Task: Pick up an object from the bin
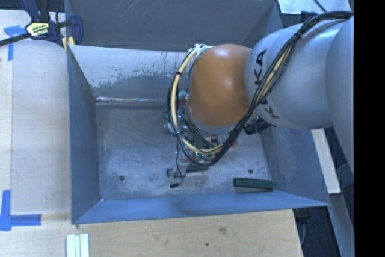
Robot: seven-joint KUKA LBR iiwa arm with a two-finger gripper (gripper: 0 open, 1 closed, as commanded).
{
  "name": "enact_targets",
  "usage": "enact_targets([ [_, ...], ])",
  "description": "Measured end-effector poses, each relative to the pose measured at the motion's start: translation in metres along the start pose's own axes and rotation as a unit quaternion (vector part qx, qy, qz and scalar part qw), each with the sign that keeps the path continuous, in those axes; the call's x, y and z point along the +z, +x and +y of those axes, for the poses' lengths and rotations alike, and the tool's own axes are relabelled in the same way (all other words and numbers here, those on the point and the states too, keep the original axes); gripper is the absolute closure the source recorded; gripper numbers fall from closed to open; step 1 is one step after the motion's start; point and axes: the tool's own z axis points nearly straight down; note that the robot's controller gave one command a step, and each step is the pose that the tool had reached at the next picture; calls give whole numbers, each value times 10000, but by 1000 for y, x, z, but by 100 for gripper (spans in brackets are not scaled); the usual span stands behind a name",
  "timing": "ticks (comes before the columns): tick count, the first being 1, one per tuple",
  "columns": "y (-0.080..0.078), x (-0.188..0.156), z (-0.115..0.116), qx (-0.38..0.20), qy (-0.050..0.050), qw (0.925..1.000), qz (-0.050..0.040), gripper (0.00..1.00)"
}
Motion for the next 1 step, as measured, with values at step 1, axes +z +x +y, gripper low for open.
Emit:
enact_targets([
  [1,-2,-4,0,11,-7,10000,-39,0],
])
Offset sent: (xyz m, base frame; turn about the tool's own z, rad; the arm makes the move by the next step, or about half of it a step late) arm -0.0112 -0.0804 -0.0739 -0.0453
